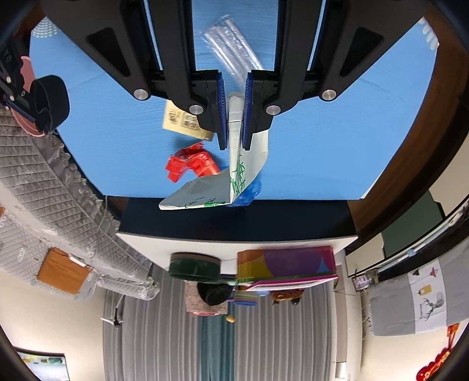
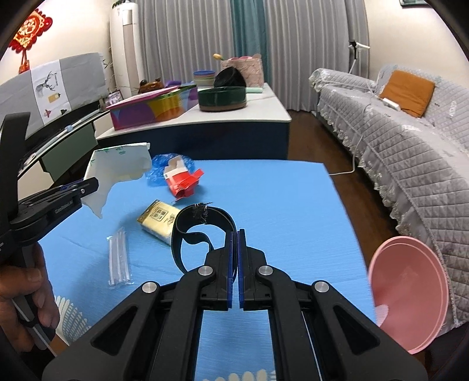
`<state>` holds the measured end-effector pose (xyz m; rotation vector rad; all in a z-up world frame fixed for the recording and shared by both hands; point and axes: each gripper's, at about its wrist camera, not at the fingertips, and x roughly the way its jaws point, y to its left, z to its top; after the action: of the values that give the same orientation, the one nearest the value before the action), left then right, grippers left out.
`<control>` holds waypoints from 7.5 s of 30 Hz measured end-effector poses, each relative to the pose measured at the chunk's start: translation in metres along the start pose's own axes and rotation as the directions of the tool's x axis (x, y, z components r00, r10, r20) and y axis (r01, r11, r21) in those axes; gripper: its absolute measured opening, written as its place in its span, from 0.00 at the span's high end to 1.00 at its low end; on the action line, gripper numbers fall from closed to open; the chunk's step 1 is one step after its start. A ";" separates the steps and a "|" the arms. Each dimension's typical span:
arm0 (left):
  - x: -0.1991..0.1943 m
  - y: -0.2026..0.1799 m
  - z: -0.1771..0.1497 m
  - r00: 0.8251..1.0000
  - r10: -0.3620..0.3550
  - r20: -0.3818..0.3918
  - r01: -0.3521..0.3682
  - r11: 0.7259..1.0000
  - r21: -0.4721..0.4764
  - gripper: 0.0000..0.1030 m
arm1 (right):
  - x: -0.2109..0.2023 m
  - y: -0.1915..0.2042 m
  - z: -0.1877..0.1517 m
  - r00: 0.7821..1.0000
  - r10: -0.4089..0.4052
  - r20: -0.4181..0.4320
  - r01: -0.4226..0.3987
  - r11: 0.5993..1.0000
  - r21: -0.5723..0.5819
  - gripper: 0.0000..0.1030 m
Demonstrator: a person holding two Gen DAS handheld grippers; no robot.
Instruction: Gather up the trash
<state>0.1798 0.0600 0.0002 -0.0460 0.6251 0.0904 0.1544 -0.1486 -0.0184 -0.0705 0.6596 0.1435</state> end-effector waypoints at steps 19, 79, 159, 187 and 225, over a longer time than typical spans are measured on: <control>-0.023 -0.030 0.006 0.989 -0.137 0.061 0.135 0.990 0.035 0.90 | -0.058 -0.066 0.045 0.989 -0.112 0.097 0.102 0.989 0.106 0.97; -0.035 -0.250 -0.016 0.876 -0.480 -0.050 0.480 0.855 0.199 0.91 | -0.113 -0.274 0.002 0.895 -0.444 0.030 0.420 0.864 0.278 0.97; -0.021 -0.057 -0.026 0.993 -0.101 -0.059 0.104 0.993 0.051 0.58 | -0.103 -0.153 0.051 0.956 -0.264 0.125 0.225 0.938 0.266 0.49; 0.054 0.020 -0.075 0.955 0.044 -0.295 -0.053 0.998 -0.023 0.90 | 0.017 -0.006 0.054 0.998 0.037 0.055 -0.033 0.997 -0.065 0.31; 0.059 0.051 -0.061 0.959 -0.038 -0.279 -0.010 0.985 -0.170 0.61 | 0.157 0.096 0.013 0.937 0.191 -0.291 -0.290 0.890 -0.351 0.42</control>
<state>0.1870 0.1109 -0.0841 -0.2320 0.9014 0.1247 0.2706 -0.0348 -0.1066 -0.3976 0.8849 0.5164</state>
